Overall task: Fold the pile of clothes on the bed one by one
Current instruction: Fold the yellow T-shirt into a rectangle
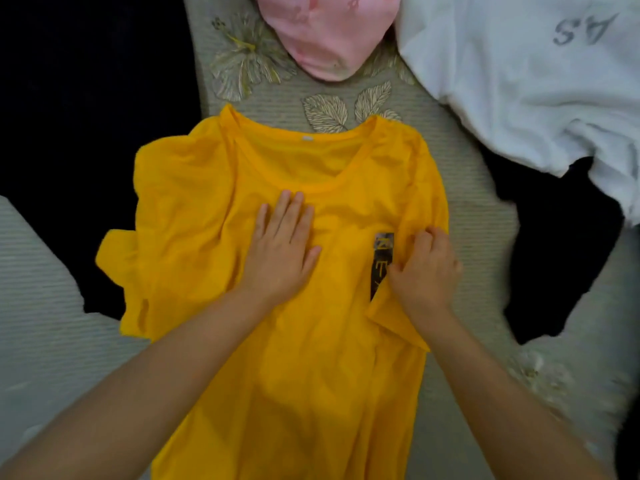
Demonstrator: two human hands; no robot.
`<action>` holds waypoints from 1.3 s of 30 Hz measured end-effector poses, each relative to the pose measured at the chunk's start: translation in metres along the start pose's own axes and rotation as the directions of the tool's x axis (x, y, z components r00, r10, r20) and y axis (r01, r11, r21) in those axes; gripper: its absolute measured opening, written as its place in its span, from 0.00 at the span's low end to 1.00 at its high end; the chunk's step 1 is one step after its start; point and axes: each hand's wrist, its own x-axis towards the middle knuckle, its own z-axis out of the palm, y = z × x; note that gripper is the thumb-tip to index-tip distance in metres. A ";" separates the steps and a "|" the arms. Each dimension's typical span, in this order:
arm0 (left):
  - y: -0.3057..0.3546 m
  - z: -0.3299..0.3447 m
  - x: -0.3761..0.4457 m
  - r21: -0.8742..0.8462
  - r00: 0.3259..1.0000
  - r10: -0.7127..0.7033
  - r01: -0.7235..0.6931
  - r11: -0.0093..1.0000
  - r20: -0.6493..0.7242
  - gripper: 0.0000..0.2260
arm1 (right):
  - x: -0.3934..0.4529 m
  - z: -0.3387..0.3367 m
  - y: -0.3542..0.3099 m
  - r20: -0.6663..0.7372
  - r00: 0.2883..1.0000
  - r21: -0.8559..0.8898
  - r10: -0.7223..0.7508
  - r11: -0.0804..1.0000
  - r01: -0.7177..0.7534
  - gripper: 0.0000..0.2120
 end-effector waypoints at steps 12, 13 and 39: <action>0.074 0.020 0.050 0.038 0.988 0.138 -0.136 0.990 -0.063 0.26 | 0.086 -0.052 0.124 -0.061 0.886 0.738 0.459 0.619 -0.270 0.07; 0.080 0.023 0.057 0.034 0.988 0.144 -0.143 0.989 -0.049 0.26 | 0.086 -0.053 0.128 -0.109 0.861 0.784 0.497 0.575 -0.233 0.06; 0.132 0.031 0.094 0.159 0.915 0.402 -0.392 0.906 -0.030 0.26 | 0.059 -0.035 0.174 -0.126 0.872 0.767 0.473 0.604 -0.217 0.16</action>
